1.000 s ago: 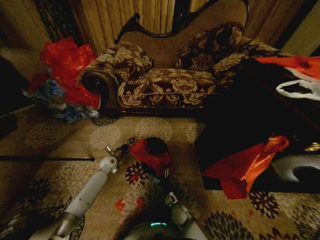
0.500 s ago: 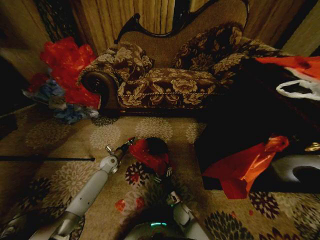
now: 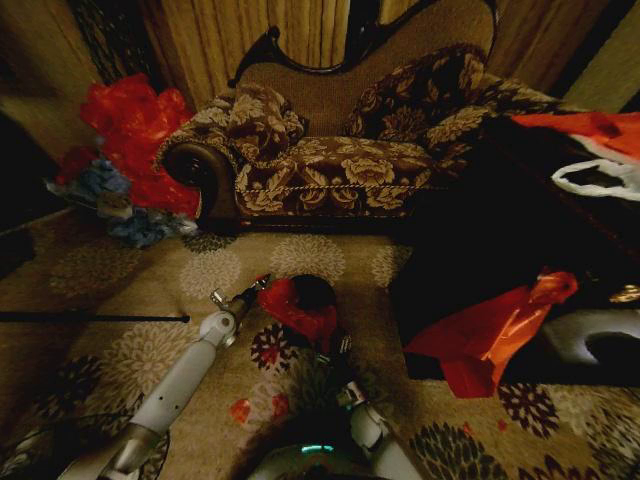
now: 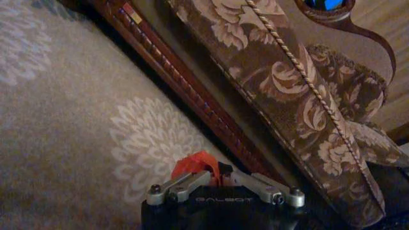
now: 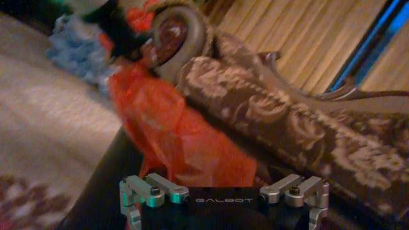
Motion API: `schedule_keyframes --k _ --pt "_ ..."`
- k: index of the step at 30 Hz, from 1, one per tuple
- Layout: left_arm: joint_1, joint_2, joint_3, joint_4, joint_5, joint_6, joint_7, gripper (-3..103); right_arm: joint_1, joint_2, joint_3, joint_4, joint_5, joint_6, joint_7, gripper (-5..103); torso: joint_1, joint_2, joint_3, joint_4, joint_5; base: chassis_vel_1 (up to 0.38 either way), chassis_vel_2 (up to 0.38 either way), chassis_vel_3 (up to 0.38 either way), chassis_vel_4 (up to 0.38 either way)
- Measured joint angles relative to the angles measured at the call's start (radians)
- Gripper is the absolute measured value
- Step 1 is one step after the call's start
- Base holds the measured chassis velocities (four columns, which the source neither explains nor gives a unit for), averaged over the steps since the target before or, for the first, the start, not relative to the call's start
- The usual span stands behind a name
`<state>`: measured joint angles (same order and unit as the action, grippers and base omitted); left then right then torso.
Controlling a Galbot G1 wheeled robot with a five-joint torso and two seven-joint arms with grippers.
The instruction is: Place a garbage bag over the trash bin.
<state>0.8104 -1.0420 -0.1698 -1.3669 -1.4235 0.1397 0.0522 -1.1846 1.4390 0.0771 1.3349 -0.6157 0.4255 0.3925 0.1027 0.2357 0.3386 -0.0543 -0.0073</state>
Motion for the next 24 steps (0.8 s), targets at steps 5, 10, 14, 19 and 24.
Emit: schedule_keyframes --k 5,10,14,19,24 --pt "-0.001 -0.002 0.0 0.003 0.001 0.0 0.0 0 -0.001 -0.012 0.002 0.052 0.003 0.006 0.024 99 0.0 0.0 0.0 0.0 -0.0001 0.0 0.0 0.0 0.0" --pt "-0.002 -0.006 0.0 0.004 0.002 0.0 0.0 0 0.011 -0.017 0.002 0.069 0.007 0.025 0.035 99 0.0 0.0 0.0 0.0 0.0 0.0 0.0 0.0 0.0" --pt "-0.004 -0.005 0.0 0.006 0.002 0.0 0.0 0 -0.004 -0.039 -0.018 0.135 0.03 0.039 0.012 100 0.0 0.0 0.0 0.0 0.0 0.0 0.0 0.0 0.0" --pt "-0.005 -0.005 0.0 0.007 0.003 0.0 0.0 0 -0.014 -0.052 -0.028 0.174 0.032 0.044 -0.007 99 0.0 0.0 0.0 0.0 0.0 0.0 0.0 0.0 0.0" --pt "-0.007 -0.005 0.001 0.007 0.003 0.0 0.0 0 -0.011 -0.061 -0.028 0.178 0.035 0.043 -0.014 103 0.0 0.0 0.0 0.0 0.0 0.0 0.0 0.0 0.0"
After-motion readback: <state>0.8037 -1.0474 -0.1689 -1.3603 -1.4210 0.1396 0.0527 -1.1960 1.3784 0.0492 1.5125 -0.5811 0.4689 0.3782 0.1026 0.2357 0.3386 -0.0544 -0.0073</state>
